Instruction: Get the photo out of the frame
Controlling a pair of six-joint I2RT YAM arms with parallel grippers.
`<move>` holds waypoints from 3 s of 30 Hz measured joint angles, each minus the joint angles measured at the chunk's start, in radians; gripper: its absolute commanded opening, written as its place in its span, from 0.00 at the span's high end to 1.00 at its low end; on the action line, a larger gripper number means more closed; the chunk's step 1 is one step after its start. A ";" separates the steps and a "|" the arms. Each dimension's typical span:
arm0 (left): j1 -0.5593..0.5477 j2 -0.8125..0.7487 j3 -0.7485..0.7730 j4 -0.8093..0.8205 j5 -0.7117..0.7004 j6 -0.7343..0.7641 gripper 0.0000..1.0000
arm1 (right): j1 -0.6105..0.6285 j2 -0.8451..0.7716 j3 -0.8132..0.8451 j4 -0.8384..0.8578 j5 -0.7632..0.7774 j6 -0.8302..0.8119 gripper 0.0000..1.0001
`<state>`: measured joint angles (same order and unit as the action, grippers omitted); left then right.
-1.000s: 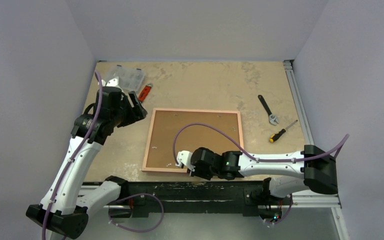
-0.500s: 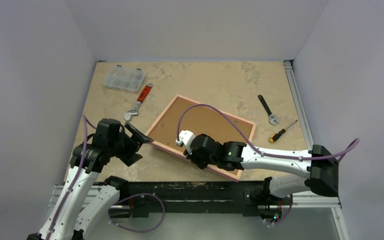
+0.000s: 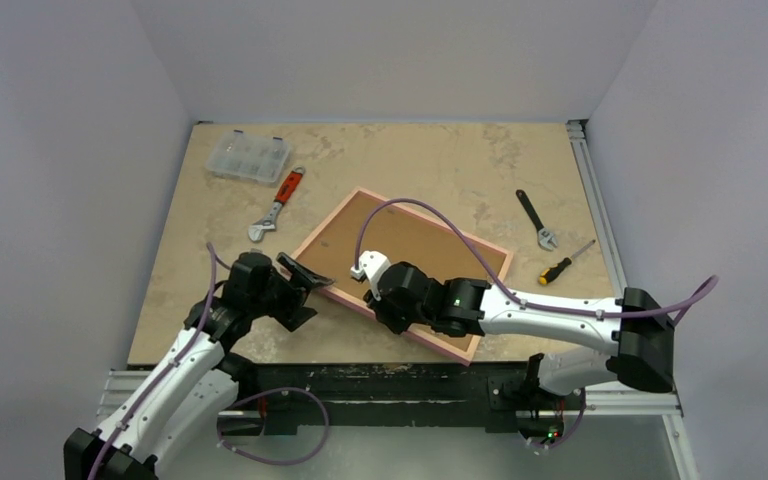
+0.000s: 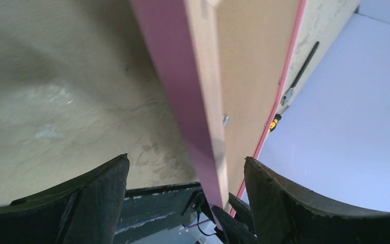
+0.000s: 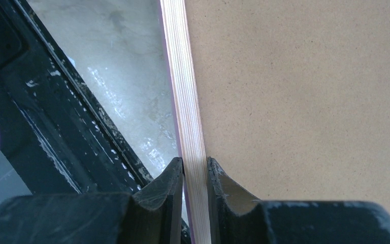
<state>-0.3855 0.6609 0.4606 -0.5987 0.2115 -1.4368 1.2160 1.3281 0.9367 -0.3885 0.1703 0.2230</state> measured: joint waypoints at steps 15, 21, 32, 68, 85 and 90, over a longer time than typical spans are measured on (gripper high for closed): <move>-0.076 0.109 -0.129 0.443 -0.220 0.015 0.54 | 0.000 0.042 0.025 0.017 -0.008 0.074 1.00; -0.075 0.150 -0.127 0.456 -0.221 -0.008 0.91 | 0.000 0.049 0.031 0.018 0.003 0.089 0.88; -0.075 0.168 0.103 0.140 -0.229 -0.003 1.00 | 0.097 0.263 0.345 -0.230 0.317 0.148 0.24; -0.013 0.307 0.365 -0.179 -0.200 0.117 0.15 | 0.240 0.617 0.651 -0.812 0.832 0.201 1.00; 0.058 0.083 0.877 -0.465 -0.809 0.461 0.13 | 0.122 0.496 0.801 -0.817 0.577 0.069 1.00; 0.058 0.019 0.912 -0.465 -0.885 0.517 0.12 | 0.014 0.475 0.929 -0.834 0.456 0.035 1.00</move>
<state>-0.3275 0.6804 1.3724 -1.0637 -0.6735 -0.9199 1.2297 1.8030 1.8660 -1.2228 0.6262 0.2581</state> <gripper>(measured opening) 0.873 0.266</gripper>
